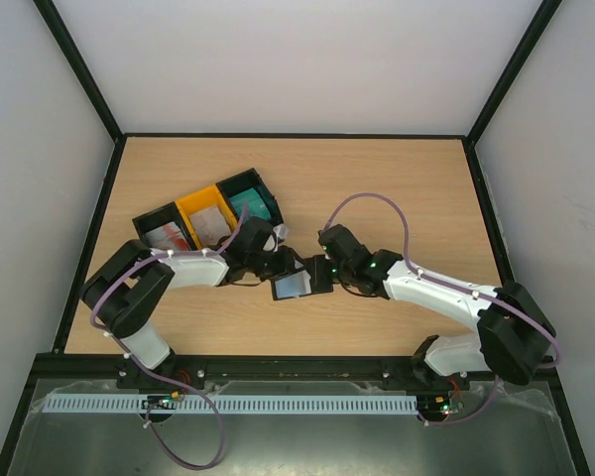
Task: Put the credit cards into the card holder
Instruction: Open the card holder at the center of the board.
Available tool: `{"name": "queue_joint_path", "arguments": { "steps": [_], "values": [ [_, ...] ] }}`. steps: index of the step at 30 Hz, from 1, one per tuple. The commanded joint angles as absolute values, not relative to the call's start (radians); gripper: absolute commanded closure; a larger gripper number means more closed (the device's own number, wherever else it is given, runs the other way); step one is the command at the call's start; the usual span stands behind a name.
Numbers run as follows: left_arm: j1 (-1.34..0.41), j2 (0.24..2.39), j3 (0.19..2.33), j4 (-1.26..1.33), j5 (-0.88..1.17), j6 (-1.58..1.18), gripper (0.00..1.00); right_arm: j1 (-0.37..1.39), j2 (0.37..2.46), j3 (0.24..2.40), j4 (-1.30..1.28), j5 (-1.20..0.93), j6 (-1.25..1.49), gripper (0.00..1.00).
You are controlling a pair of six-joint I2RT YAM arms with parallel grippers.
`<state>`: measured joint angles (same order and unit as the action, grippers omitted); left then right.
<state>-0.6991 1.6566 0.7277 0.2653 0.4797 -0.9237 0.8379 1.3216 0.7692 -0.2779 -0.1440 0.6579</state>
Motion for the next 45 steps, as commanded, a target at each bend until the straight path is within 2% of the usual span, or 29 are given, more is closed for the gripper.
{"name": "queue_joint_path", "arguments": {
  "steps": [1,7,14,19,23,29,32,39,45],
  "values": [
    [-0.696,1.682,0.752,0.308,0.519,-0.927,0.63,0.836,1.289,0.746,-0.249,-0.224,0.640,0.71],
    [-0.711,1.720,0.772,0.378,0.576,-0.963,0.56,0.836,1.237,0.710,-0.235,-0.224,0.640,0.72],
    [-0.766,1.799,0.850,0.390,0.581,-0.984,0.43,0.836,1.094,0.666,-0.293,0.124,0.723,0.67],
    [-0.781,1.866,0.887,0.381,0.560,-1.032,0.39,0.836,1.068,0.658,-0.294,0.120,0.726,0.65],
    [-0.780,1.905,0.904,0.331,0.523,-1.062,0.40,0.835,1.093,0.647,-0.279,0.060,0.737,0.68],
    [-0.782,1.905,0.894,0.314,0.502,-1.088,0.52,0.836,1.140,0.612,-0.223,-0.069,0.767,0.83],
    [-0.781,1.873,0.905,0.290,0.488,-1.069,0.54,0.836,1.169,0.598,-0.206,-0.098,0.780,0.84],
    [-0.772,1.769,0.957,0.106,0.423,-0.946,0.49,0.836,1.231,0.625,-0.186,-0.156,0.766,0.83],
    [-0.756,1.673,0.940,-0.019,0.349,-0.873,0.55,0.836,1.329,0.671,-0.184,-0.245,0.715,0.84]
  ]
}}
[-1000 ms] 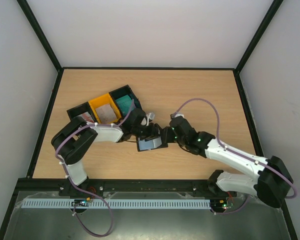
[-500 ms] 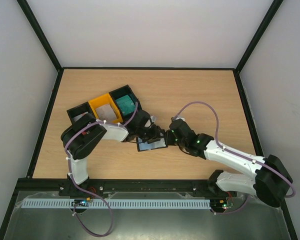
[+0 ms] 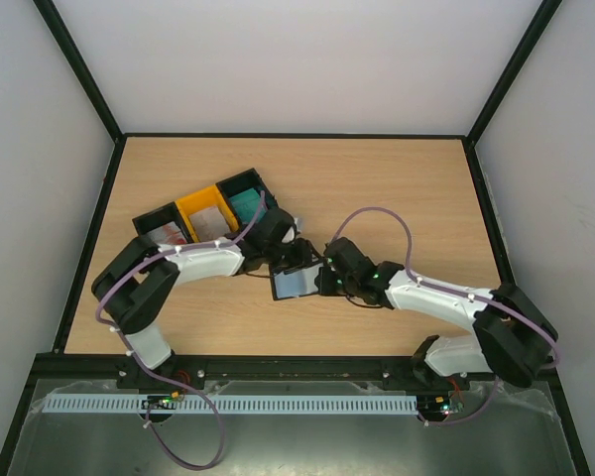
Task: Put the credit cards into the card holder
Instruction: Open the card holder at the center of the board, then pick up the credit card from the storage box.
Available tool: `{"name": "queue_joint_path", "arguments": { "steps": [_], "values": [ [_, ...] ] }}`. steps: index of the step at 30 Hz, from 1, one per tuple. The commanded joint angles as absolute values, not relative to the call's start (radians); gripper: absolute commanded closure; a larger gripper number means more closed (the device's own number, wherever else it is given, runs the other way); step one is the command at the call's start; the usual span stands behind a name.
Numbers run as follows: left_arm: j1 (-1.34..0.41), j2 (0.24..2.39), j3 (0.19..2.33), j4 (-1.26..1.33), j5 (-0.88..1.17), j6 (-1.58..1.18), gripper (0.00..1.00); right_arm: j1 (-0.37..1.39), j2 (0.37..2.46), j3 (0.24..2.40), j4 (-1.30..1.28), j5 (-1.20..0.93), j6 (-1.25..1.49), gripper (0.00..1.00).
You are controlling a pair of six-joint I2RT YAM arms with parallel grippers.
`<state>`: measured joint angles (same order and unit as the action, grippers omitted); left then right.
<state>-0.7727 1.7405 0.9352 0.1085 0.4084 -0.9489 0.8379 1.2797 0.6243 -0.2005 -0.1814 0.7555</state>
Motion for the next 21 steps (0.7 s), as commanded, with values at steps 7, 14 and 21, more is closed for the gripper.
{"name": "queue_joint_path", "arguments": {
  "steps": [7,14,21],
  "values": [
    [-0.685,1.545,0.982,-0.242,0.220,-0.685,0.53,0.836,1.420,0.743,-0.219,-0.256,0.657,0.81],
    [-0.625,1.486,1.121,-0.548,-0.081,-0.395,0.44,0.837,1.457,0.812,-0.235,-0.282,0.641,0.73],
    [-0.528,1.552,1.187,-0.571,-0.060,-0.218,0.47,0.837,1.487,0.894,-0.223,-0.286,0.619,0.62]
  ]
}}
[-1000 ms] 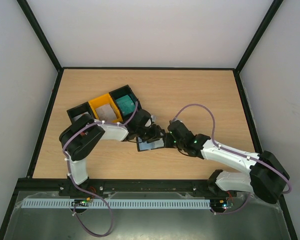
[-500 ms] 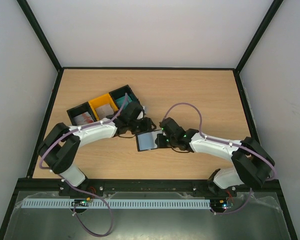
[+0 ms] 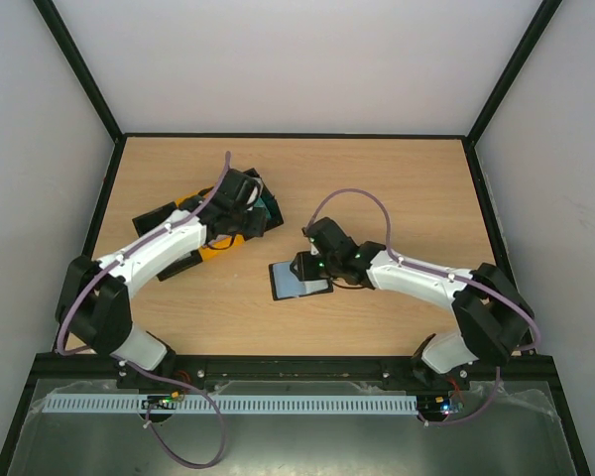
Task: Put the credit cards into the card holder
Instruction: Pick up the credit card from the storage box.
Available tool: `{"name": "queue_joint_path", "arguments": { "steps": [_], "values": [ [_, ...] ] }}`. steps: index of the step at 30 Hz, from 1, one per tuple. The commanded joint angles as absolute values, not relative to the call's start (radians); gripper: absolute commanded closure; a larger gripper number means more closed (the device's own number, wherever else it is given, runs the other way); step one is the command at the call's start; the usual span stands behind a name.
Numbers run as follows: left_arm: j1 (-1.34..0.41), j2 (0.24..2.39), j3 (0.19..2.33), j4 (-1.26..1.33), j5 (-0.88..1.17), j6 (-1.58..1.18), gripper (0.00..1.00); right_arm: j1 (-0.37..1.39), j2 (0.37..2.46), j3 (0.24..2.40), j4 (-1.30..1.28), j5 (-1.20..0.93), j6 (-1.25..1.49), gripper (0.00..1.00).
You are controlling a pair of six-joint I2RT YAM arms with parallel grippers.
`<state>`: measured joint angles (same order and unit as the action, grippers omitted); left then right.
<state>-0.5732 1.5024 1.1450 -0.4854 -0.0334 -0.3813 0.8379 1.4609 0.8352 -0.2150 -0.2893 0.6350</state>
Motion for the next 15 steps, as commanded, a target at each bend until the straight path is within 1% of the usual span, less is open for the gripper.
{"name": "queue_joint_path", "arguments": {
  "steps": [1,3,4,6,9,11,15],
  "values": [
    [-0.513,1.572,1.200,-0.581,-0.055,-0.193,0.51,0.837,1.497,0.906,-0.216,-0.284,0.624,0.61],
    [-0.471,1.608,1.225,-0.610,-0.037,-0.145,0.64,0.836,1.527,0.931,-0.203,-0.298,0.631,0.61],
    [-0.445,1.618,1.228,-0.618,-0.035,-0.132,0.68,0.836,1.545,0.943,-0.195,-0.313,0.632,0.61],
    [-0.396,1.633,1.228,-0.614,-0.007,-0.116,0.71,0.837,1.582,0.965,-0.179,-0.347,0.630,0.60],
    [-0.349,1.663,1.229,-0.605,0.030,-0.093,0.71,0.841,1.633,1.010,-0.175,-0.349,0.628,0.58],
    [-0.335,1.686,1.232,-0.604,0.026,-0.072,0.69,0.841,1.670,1.038,-0.174,-0.356,0.627,0.58],
    [-0.293,1.752,1.256,-0.628,-0.038,-0.074,0.64,0.841,1.783,1.115,-0.167,-0.377,0.655,0.58]
  ]
}}
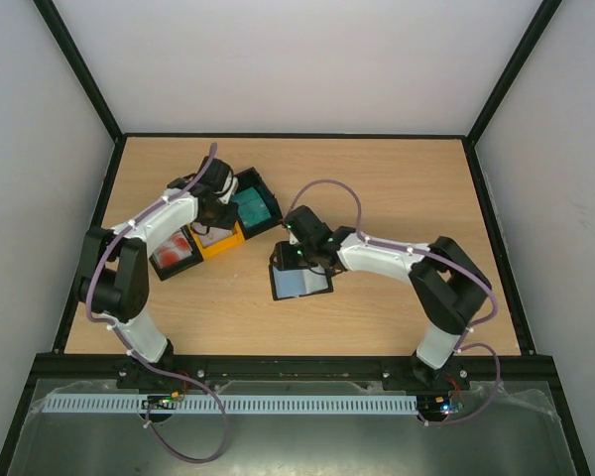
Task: Put the credit cards into the card holder
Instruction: Pick up the credit card from the storage box.
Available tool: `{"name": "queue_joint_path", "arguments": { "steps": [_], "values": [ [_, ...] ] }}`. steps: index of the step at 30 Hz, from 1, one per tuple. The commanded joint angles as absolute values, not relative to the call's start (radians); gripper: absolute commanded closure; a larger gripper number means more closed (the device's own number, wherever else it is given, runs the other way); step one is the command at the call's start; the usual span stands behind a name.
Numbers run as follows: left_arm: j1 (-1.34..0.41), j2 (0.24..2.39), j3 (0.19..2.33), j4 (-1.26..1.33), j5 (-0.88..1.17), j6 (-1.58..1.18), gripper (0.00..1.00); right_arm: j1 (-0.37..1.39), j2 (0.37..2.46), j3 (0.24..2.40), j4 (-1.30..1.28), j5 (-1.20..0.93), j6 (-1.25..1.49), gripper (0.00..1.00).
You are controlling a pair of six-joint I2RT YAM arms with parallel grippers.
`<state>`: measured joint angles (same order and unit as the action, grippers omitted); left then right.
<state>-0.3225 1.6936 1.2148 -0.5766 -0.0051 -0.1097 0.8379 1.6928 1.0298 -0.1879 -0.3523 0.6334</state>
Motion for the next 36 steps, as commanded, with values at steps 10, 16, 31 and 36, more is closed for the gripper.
{"name": "queue_joint_path", "arguments": {
  "steps": [10,16,31,36],
  "values": [
    [-0.276,1.848,1.262,-0.593,0.037,-0.062,0.61,0.803,1.933,1.276,-0.192,-0.310,0.652,0.58],
    [-0.289,1.854,1.281,-0.553,0.181,-0.050,0.57,0.791,1.946,1.293,-0.191,-0.285,0.670,0.58],
    [-0.310,1.934,1.378,-0.687,-0.025,0.052,0.47,0.748,1.958,1.293,-0.156,-0.324,0.739,0.58],
    [-0.305,1.965,1.405,-0.700,0.062,0.114,0.45,0.766,1.961,1.282,-0.160,-0.319,0.737,0.58]
  ]
}}
